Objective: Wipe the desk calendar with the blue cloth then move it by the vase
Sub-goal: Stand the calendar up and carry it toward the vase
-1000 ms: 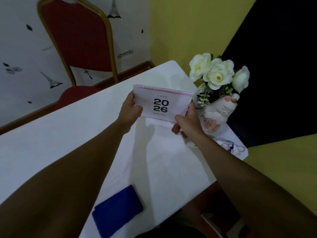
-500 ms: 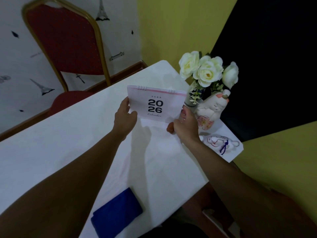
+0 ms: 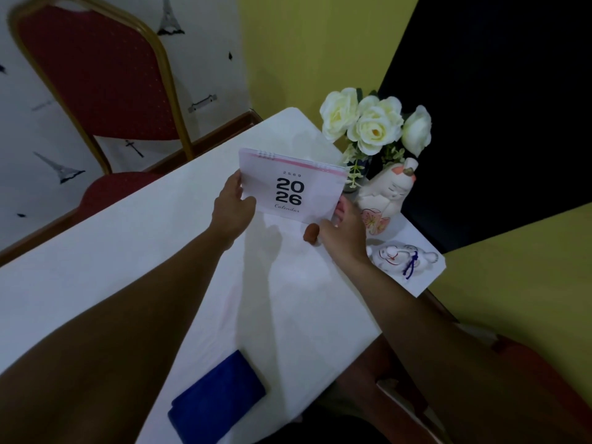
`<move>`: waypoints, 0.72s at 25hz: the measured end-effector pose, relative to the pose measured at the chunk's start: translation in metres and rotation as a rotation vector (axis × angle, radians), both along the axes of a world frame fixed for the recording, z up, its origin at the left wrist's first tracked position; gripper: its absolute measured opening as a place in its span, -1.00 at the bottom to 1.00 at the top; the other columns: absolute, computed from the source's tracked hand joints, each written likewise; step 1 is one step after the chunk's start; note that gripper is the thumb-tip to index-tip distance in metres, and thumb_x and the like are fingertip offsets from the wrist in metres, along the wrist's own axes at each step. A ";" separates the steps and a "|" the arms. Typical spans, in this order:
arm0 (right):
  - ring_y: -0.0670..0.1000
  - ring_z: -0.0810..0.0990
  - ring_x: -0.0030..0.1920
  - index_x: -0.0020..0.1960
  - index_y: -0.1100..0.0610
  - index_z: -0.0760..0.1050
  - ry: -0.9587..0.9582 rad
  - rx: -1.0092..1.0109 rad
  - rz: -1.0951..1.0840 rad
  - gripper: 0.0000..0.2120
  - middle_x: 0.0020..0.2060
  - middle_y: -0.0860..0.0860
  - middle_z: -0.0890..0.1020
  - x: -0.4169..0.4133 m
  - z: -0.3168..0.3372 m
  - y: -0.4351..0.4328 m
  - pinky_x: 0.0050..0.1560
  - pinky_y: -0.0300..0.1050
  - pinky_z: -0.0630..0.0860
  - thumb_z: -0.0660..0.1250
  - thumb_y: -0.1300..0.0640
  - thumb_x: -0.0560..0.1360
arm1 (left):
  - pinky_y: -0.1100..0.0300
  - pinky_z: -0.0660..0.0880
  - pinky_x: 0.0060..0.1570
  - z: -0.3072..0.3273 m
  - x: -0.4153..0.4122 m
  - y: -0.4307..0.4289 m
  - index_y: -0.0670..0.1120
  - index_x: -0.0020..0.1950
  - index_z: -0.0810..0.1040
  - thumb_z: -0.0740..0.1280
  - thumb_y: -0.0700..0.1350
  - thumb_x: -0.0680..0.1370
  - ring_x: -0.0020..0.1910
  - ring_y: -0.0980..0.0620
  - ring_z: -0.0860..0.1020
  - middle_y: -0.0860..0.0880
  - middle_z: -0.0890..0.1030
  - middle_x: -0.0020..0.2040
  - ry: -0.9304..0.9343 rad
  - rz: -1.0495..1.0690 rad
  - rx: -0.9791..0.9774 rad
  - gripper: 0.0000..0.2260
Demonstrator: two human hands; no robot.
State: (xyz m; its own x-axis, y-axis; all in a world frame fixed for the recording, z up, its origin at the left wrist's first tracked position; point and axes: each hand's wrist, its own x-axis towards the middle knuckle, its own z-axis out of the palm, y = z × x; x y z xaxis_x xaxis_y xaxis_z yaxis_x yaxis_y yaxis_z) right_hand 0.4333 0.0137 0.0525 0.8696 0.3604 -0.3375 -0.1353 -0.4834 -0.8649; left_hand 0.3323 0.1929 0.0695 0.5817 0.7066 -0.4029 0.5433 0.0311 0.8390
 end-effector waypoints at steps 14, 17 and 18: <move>0.08 0.53 0.39 0.50 0.08 0.39 -0.057 -0.023 -0.011 -0.39 0.38 0.05 0.57 -0.006 -0.005 -0.003 0.39 0.14 0.52 0.32 0.31 0.46 | -0.31 0.37 0.49 -0.001 0.002 0.006 0.04 0.68 0.16 0.25 -0.26 0.64 0.62 -0.17 0.31 -0.01 0.30 0.66 0.023 -0.109 0.031 -0.37; 0.10 0.48 0.45 0.54 0.10 0.34 -0.042 -0.047 0.004 -0.35 0.43 0.07 0.53 -0.006 -0.005 -0.003 0.42 0.14 0.49 0.31 0.31 0.47 | -0.31 0.34 0.48 0.000 0.000 0.007 0.07 0.68 0.13 0.28 -0.23 0.64 0.64 -0.18 0.28 0.00 0.27 0.67 0.037 -0.151 0.036 -0.34; 0.11 0.46 0.47 0.56 0.11 0.31 -0.044 -0.050 0.014 -0.34 0.46 0.08 0.50 -0.005 -0.006 -0.003 0.43 0.15 0.48 0.30 0.31 0.47 | -0.31 0.34 0.48 0.000 0.000 0.008 0.08 0.68 0.13 0.28 -0.23 0.63 0.64 -0.19 0.28 -0.01 0.27 0.67 0.042 -0.159 0.041 -0.34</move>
State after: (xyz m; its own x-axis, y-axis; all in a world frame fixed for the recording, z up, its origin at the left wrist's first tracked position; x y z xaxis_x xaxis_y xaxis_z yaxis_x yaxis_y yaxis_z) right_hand 0.4281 0.0107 0.0470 0.8790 0.3562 -0.3169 -0.0906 -0.5278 -0.8445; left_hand 0.3323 0.2012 0.0694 0.6707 0.6234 -0.4020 0.5731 -0.0914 0.8144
